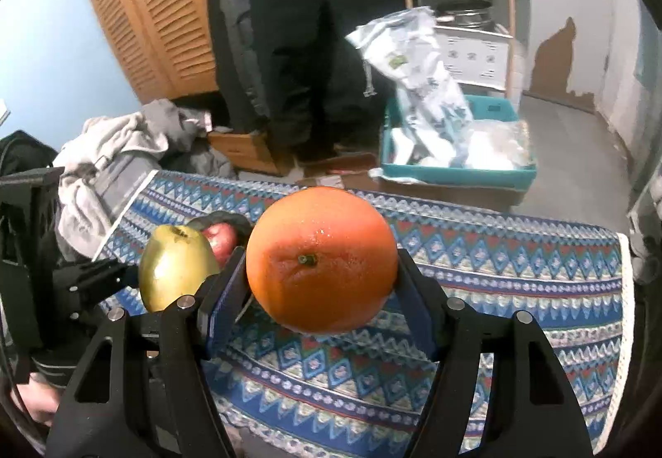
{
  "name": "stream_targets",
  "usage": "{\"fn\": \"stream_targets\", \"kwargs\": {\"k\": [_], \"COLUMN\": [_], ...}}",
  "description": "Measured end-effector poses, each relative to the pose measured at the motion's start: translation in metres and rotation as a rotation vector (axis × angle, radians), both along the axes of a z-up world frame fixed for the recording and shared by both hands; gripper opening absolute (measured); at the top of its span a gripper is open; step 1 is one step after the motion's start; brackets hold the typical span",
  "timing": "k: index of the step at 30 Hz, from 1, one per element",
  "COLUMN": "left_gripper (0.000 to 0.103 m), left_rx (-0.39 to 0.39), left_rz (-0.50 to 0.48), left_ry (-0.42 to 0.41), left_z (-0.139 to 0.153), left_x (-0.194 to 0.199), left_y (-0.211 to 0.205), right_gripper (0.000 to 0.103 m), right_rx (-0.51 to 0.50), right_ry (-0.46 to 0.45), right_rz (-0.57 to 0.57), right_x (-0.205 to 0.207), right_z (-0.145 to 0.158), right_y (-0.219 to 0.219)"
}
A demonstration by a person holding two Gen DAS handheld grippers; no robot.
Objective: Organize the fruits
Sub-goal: 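Lift the mango with left gripper while right gripper carries the orange toward the bowl, then lower the mango into the bowl with left gripper while right gripper lowers the orange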
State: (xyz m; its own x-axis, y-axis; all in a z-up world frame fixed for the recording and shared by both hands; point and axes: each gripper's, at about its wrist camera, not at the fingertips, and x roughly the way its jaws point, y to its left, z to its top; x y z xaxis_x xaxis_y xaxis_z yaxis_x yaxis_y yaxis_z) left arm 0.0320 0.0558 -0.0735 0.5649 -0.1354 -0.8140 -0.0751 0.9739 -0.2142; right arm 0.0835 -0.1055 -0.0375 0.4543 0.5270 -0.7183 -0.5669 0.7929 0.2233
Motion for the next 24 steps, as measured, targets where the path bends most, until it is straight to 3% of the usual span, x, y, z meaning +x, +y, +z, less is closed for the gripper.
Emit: {"fn": "stream_targets", "kwargs": {"k": [11, 24], "left_gripper": [0.07, 0.07], "left_rx": [-0.018, -0.022], "left_rz": [0.096, 0.211], "left_ry": [0.009, 0.048], "left_z": [-0.004, -0.022], "left_x": [-0.012, -0.025], "left_y": [0.056, 0.116], "right_gripper": [0.069, 0.069], "right_rx": [0.016, -0.011], "right_ry": [0.028, 0.107], "right_rz": [0.058, 0.137], "right_x": [0.006, 0.004], "right_z": [-0.005, -0.037], "right_y": [0.054, 0.116]}}
